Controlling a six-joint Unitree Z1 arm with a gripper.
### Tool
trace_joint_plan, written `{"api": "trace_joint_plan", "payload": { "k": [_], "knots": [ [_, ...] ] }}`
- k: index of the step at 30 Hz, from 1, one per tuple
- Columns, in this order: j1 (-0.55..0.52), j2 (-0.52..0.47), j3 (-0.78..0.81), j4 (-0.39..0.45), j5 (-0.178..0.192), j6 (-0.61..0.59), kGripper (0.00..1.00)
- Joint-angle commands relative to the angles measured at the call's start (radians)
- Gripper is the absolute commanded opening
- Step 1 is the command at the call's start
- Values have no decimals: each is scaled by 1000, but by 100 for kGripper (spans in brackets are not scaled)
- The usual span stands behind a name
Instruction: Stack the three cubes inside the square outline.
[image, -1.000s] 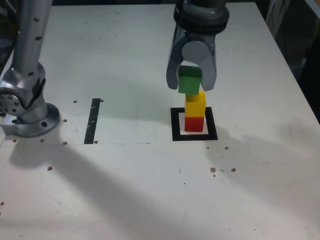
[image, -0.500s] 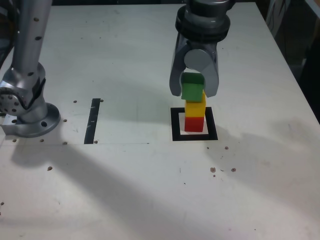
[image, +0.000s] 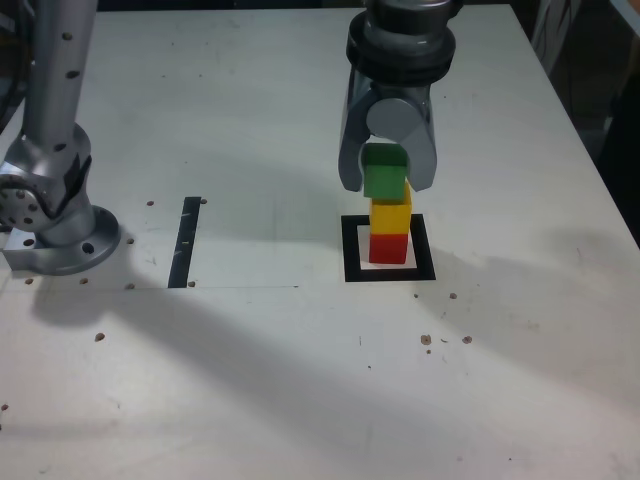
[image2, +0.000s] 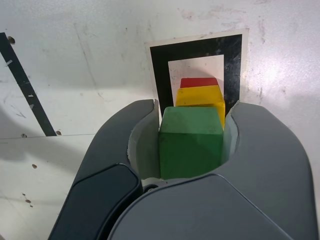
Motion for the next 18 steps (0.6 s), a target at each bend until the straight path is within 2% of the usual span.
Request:
{"api": "trace_joint_plan", "payload": {
  "k": [1, 18],
  "knots": [
    [-6, -2, -2, -7, 4, -8, 18],
    [-15, 9, -3, -12, 11, -33, 18]
  ]
}}
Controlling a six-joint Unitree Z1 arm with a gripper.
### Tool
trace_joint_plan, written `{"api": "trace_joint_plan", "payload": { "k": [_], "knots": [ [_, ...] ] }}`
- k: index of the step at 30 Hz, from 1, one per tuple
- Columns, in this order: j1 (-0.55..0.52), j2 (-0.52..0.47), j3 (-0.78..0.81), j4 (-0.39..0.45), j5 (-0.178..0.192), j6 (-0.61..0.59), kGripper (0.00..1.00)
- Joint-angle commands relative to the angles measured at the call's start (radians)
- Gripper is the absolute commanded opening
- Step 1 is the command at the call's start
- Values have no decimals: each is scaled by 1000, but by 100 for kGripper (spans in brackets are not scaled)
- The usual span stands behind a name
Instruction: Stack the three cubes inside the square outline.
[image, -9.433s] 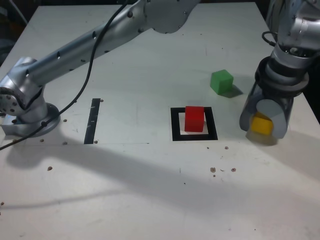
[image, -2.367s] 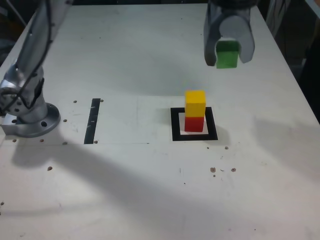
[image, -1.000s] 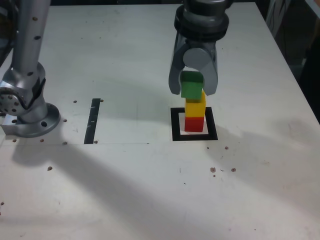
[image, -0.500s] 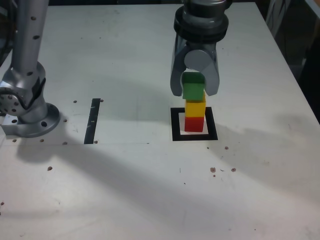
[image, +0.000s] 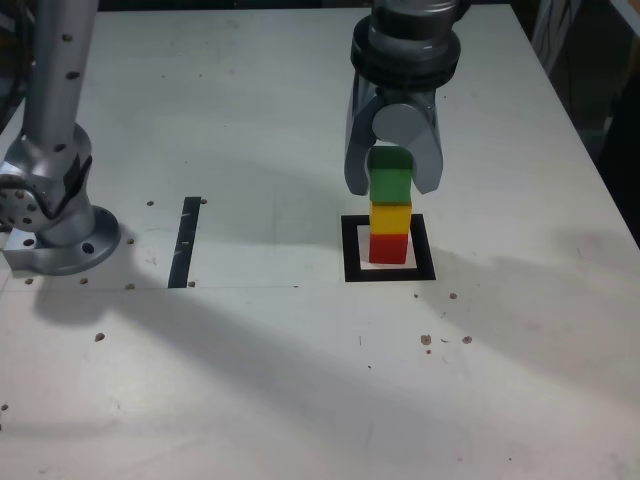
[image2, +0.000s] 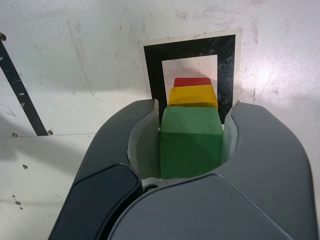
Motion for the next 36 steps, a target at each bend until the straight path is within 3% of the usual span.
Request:
{"api": "trace_joint_plan", "payload": {
  "k": [1, 21, 25, 32, 36],
  "knots": [
    [-3, 3, -2, 0, -1, -3, 18],
    [-10, 18, -1, -4, -10, -11, 21],
    [-10, 21, -3, -2, -14, -10, 37],
    [-10, 12, -6, 1, -12, -9, 84],
    [-10, 5, -6, 4, -4, -9, 98]
  ]
}}
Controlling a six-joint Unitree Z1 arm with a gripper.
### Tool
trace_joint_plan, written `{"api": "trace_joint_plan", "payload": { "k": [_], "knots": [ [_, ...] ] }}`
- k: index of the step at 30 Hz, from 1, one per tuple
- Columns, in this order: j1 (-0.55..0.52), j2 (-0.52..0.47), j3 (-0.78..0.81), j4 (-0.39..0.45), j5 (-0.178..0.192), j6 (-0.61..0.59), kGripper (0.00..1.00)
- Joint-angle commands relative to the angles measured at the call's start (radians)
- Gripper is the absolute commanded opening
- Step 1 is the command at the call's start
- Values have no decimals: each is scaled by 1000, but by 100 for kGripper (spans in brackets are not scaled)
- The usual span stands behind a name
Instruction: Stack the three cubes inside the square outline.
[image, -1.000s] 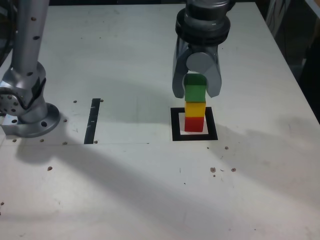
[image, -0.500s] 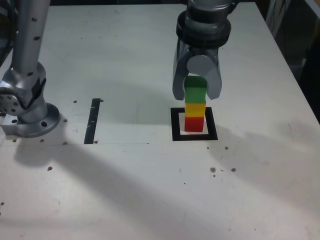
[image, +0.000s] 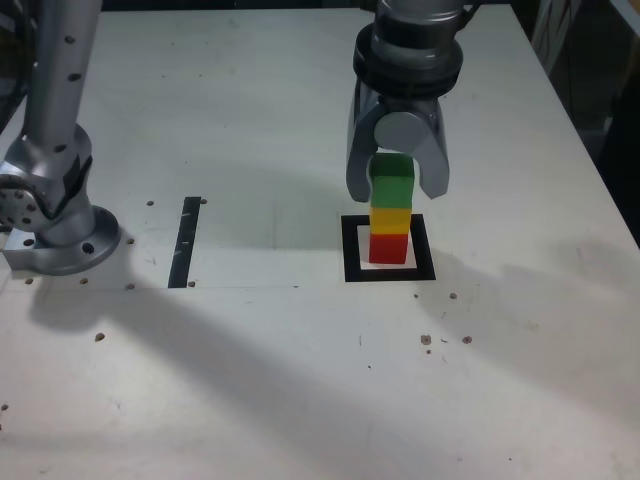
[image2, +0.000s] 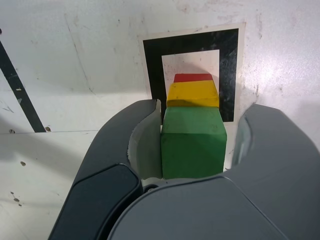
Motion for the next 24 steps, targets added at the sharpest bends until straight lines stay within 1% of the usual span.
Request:
{"api": "trace_joint_plan", "payload": {
  "k": [1, 6, 11, 18, 22, 24],
  "knots": [
    [-2, -10, -5, 5, 5, 0, 99],
    [-2, -27, -6, 17, 25, -4, 99],
    [-3, -81, -6, 56, 51, -13, 99],
    [-21, -171, -2, 93, 51, -11, 99],
    [-23, -247, 31, 123, 53, 0, 99],
    [-23, -291, 60, 129, 61, 9, 100]
  ]
}}
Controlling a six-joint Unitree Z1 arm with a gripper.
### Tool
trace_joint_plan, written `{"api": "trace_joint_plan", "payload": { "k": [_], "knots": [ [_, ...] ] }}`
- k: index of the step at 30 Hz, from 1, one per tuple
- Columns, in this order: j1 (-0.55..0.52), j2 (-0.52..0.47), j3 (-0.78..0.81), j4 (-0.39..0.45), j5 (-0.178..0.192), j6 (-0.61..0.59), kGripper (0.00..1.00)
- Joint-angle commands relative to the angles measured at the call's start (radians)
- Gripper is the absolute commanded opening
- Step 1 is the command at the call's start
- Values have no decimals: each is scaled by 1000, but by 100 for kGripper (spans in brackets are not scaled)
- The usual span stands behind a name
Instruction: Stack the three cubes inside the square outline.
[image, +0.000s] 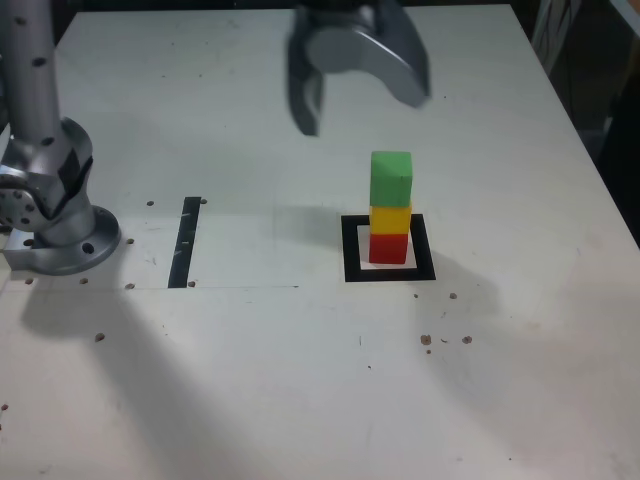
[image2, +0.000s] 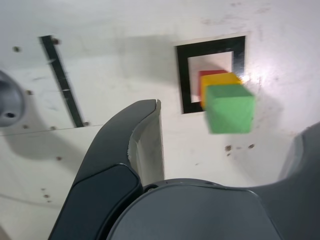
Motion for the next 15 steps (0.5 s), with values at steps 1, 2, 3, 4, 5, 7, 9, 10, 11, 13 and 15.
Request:
{"api": "trace_joint_plan", "payload": {
  "k": [1, 2, 3, 4, 5, 7, 9, 10, 11, 13, 15],
  "knots": [
    [-1, -42, 27, 2, 12, 10, 100],
    [-1, -58, 42, 2, 17, 13, 100],
    [-1, -73, 59, 2, 22, 15, 100],
    [-1, -88, 81, 0, 26, 17, 100],
    [-1, -102, 107, -3, 29, 18, 100],
    [-1, -132, 179, -21, 30, 17, 100],
    [-1, -164, 275, -62, 25, 12, 100],
    [-1, -179, 329, -92, 21, 10, 100],
    [-1, -195, 385, -127, 16, 8, 100],
    [-1, -221, 499, -206, 4, 6, 100],
    [-1, -238, 599, -281, -7, 5, 100]
  ]
}}
